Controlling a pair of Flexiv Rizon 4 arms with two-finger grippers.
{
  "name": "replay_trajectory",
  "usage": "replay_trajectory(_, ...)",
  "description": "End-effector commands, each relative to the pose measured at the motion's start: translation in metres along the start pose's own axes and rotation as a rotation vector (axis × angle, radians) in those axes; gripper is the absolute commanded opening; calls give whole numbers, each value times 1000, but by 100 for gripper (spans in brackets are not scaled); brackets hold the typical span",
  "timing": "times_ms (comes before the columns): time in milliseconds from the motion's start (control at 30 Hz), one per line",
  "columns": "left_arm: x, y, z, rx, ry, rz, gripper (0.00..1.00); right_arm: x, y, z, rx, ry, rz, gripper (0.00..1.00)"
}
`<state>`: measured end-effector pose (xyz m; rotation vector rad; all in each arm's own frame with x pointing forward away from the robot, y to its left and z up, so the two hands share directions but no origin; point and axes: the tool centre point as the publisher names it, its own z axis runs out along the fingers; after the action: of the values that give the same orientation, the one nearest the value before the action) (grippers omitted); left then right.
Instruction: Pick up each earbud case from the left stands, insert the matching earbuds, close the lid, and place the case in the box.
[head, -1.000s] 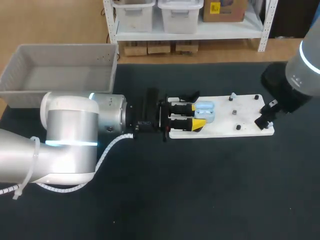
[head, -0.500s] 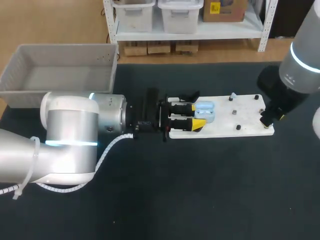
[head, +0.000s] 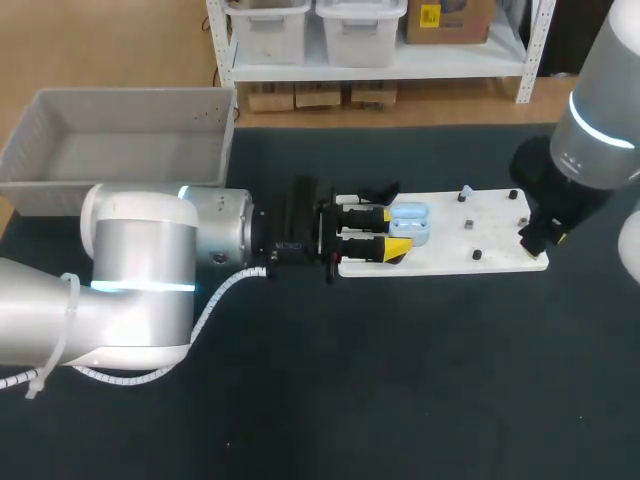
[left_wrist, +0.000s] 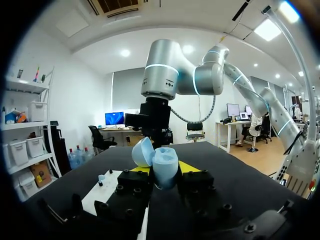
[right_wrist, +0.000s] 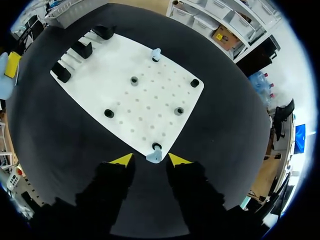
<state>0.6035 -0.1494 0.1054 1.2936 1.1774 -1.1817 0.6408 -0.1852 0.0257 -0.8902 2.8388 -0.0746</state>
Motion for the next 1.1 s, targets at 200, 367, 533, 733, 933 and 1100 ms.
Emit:
replay_trajectory(200,1,-1,0,-7,-3,3,0,-2,0,6,14,6,1,37)
replay_trajectory(367,1,-1,0,-7,-3,3,0,-3,-1,9,24,5,1,36)
replay_trajectory(533,1,-1,0,-7,-3,3,0,-4,-2,10,27,7,3,33)
replay_trajectory(733,1,-1,0,-7,-3,3,0,-2,-4,12,30,10,10,31)
replay_trajectory(933,1,-1,0,-7,-3,3,0,-2,-4,13,32,9,11,29)
replay_trajectory(1100,1,-1,0,-7,-3,3,0,-2,-4,14,32,10,10,29)
